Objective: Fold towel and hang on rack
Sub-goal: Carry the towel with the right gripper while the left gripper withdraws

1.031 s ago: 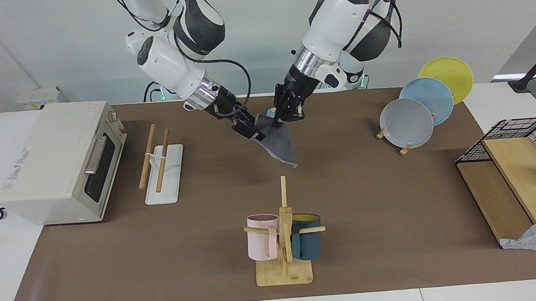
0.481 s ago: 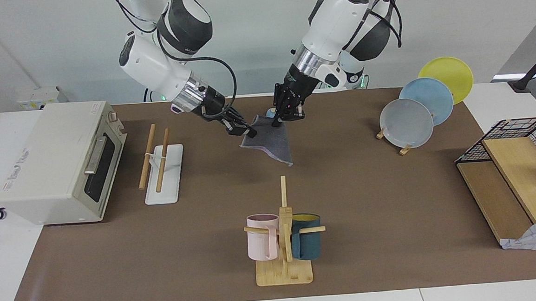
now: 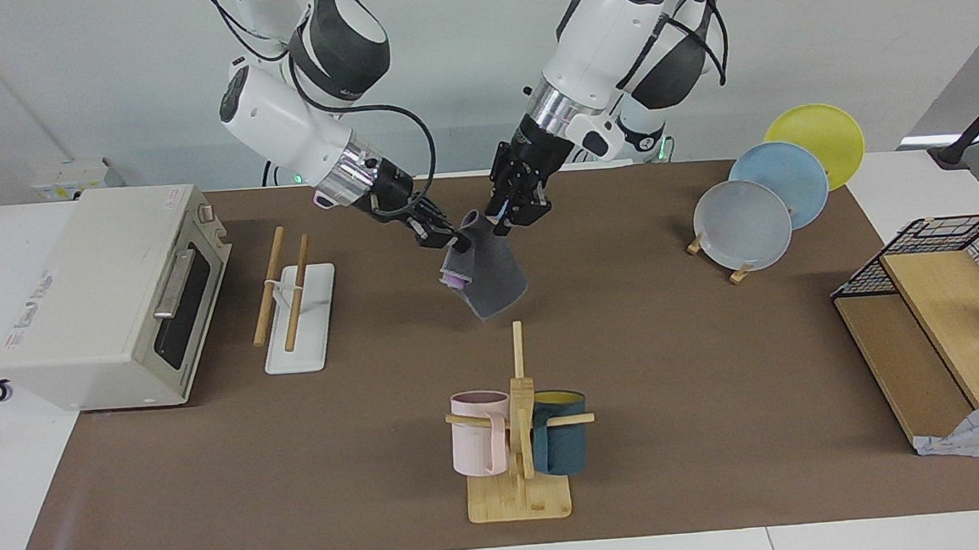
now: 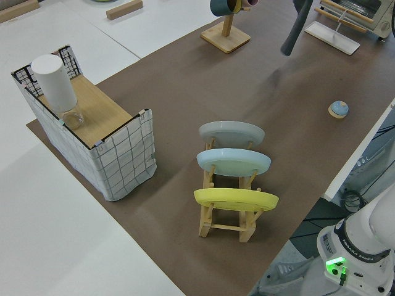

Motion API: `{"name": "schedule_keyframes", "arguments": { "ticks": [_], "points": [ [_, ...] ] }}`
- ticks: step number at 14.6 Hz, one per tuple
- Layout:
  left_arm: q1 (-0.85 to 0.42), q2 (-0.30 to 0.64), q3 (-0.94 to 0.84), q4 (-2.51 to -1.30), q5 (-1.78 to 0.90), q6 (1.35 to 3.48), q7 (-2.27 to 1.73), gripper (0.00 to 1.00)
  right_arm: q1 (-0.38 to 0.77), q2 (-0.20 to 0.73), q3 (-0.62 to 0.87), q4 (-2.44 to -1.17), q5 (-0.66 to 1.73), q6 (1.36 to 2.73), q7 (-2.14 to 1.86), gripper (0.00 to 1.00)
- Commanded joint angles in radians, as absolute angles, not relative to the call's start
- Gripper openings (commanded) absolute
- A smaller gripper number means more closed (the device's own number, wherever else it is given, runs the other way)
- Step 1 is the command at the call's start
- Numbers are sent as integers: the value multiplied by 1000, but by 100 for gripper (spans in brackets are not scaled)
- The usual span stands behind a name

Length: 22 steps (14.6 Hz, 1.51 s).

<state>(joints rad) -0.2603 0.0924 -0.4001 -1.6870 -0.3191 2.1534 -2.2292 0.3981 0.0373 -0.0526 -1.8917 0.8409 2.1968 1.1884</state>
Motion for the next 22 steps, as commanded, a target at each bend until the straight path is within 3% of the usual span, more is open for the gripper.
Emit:
{"name": "schedule_keyframes", "arguments": {
  "ticks": [1,4,10,16,22],
  "points": [
    [-255,58,-388,-1726,-321,2163,-2159,100,388,48,-54,-1875,833,2152,1119,0],
    [-209,46,-382,-1761,-321,2161,-2012,100,371,46,-58,-1868,682,2077,952,0],
    [-26,8,-382,-1842,-321,2105,-1458,100,215,32,-60,-1879,514,1895,581,0],
    [115,8,-379,-1835,-316,2025,-975,100,94,5,-60,-1947,333,1881,298,0],
    [169,21,-379,-1780,-105,1933,-598,100,25,-9,-60,-1974,152,1861,109,0]
  ]
}}
